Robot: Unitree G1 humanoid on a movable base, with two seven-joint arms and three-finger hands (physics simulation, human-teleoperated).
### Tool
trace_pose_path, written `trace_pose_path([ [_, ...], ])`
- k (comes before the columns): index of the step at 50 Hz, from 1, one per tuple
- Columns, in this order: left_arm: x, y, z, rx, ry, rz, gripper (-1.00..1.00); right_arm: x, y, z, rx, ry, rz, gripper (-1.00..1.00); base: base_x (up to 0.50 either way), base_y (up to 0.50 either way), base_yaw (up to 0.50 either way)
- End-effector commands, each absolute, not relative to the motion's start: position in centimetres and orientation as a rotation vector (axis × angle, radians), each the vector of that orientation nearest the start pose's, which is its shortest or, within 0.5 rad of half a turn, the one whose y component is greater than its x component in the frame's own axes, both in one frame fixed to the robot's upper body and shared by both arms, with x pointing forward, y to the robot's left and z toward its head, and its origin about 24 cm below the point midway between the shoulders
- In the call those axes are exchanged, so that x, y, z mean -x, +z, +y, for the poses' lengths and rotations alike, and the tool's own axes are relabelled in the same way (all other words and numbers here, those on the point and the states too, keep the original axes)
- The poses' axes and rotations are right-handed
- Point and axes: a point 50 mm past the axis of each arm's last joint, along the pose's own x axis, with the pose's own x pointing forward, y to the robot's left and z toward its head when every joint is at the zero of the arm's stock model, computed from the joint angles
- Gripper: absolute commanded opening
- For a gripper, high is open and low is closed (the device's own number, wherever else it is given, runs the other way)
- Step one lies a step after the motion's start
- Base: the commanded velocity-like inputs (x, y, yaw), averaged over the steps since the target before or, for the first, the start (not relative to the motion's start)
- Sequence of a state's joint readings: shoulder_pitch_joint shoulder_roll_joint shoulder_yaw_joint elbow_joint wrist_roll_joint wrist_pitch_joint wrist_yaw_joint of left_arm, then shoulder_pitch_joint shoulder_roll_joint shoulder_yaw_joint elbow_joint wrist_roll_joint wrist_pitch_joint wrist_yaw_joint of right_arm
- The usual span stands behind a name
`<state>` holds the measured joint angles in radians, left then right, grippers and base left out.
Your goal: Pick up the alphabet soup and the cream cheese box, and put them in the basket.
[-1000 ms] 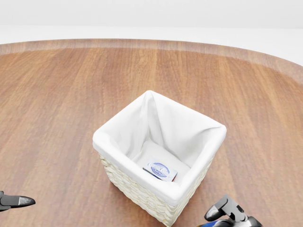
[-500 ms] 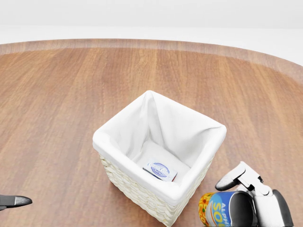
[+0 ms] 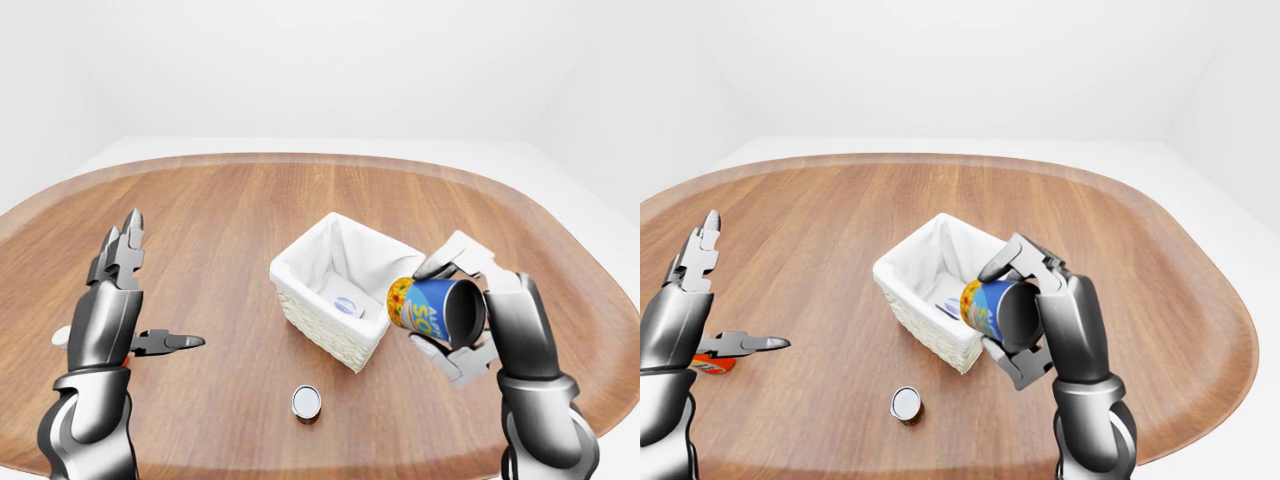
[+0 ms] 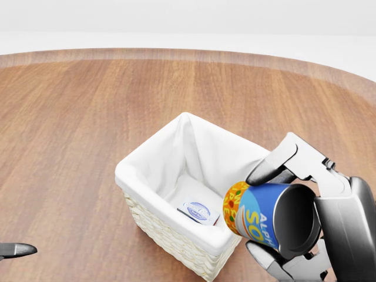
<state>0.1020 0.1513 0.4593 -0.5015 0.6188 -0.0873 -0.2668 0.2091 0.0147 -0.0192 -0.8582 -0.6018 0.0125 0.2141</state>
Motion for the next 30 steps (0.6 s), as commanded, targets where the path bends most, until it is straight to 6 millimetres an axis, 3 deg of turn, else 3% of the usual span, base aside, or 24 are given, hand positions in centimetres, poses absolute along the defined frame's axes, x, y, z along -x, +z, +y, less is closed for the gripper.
trace_pose_path([
  [1, -19.8, 15.0, 25.2, -0.925, 0.267, -0.251, 1.00, -17.0, 21.6, -13.9, 0.677, -0.059, -0.700, -1.00, 0.00, 0.00, 0.00],
  [7, -19.6, 15.3, 24.6, -0.948, 0.265, -0.261, 1.00, -16.8, 22.7, -12.9, 0.704, -0.037, -0.767, -1.00, 0.00, 0.00, 0.00],
  [11, -15.7, 15.7, 26.6, -0.869, 0.269, -0.213, 1.00, -17.1, 23.4, -11.9, 0.715, -0.019, -0.812, -1.00, 0.00, 0.00, 0.00],
  [12, -17.9, 18.0, 23.4, -0.933, 0.210, -0.358, 1.00, -17.1, 23.5, -11.6, 0.723, -0.014, -0.821, -1.00, 0.00, 0.00, 0.00],
  [13, -18.6, 17.7, 23.2, -0.936, 0.209, -0.357, 1.00, -17.1, 23.7, -11.4, 0.732, -0.012, -0.831, -1.00, 0.00, 0.00, 0.00],
  [14, -19.5, 16.0, 24.0, -0.918, 0.236, -0.293, 1.00, -17.1, 24.0, -11.0, 0.745, -0.008, -0.850, -1.00, 0.00, 0.00, 0.00],
  [16, -20.0, 15.2, 24.4, -0.917, 0.251, -0.266, 1.00, -17.4, 24.3, -10.6, 0.750, 0.001, -0.863, -1.00, 0.00, 0.00, 0.00],
  [22, -20.3, 14.4, 24.9, -0.924, 0.273, -0.240, 1.00, -20.1, 24.0, -10.1, 0.773, -0.012, -0.821, -1.00, 0.00, 0.00, 0.00],
  [30, -20.1, 14.4, 24.9, -0.930, 0.278, -0.240, 1.00, -24.9, 21.1, -9.7, 0.834, -0.043, -0.665, -1.00, 0.00, 0.00, 0.00],
])
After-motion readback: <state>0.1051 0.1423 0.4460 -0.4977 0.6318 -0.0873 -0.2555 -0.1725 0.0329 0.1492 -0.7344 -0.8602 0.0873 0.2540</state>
